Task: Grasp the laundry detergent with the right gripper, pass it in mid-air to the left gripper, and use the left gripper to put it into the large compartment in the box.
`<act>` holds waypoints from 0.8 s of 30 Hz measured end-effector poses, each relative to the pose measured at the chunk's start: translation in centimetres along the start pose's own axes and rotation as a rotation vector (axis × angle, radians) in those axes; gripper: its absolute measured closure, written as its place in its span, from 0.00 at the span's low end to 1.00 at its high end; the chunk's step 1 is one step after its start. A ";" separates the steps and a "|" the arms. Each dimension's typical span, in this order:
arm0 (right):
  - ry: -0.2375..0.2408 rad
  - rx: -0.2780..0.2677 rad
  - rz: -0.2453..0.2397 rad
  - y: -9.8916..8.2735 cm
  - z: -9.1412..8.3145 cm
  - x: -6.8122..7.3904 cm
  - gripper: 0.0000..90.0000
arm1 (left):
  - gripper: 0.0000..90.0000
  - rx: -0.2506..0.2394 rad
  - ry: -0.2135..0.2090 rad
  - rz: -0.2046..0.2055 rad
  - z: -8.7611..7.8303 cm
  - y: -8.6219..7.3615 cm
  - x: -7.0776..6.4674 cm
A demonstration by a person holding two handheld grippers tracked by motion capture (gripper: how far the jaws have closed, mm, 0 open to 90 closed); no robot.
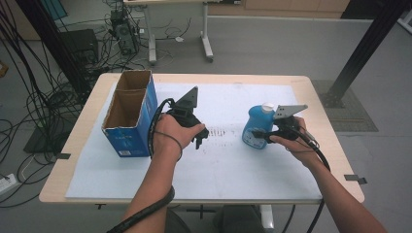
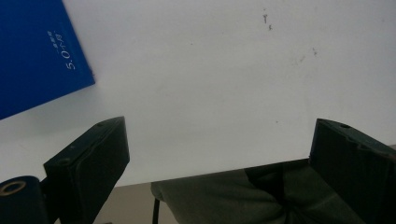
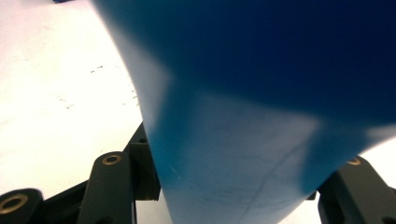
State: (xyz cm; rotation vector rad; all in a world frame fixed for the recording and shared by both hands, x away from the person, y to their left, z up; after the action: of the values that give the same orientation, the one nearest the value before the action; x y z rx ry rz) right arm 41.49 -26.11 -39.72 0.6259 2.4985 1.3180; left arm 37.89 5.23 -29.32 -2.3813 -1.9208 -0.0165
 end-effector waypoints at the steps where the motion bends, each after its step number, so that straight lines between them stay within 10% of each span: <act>1: -0.001 0.000 -0.001 0.0 0.0 0.0 0.48 | 0.06 0.000 0.000 0.000 0.0 0.0 0.0; 24: 0.002 0.003 0.003 0.0 0.0 0.0 0.48 | 0.06 -0.006 0.002 0.004 -0.2 -0.1 -0.1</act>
State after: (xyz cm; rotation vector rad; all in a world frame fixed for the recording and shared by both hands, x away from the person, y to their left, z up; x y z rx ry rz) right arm 41.52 -26.12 -39.70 0.6298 2.5029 1.3168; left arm 37.82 5.15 -29.11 -2.3883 -1.9175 -0.0244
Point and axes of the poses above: each handheld gripper's, and its own axes: z roughly forward along the jaws, y roughly out of its top, x roughly to its left, the point moved 1 cm from there along z, roughly forward along the jaws, and after that the axes turned 2 degrees about y, right-handed, at the moved point
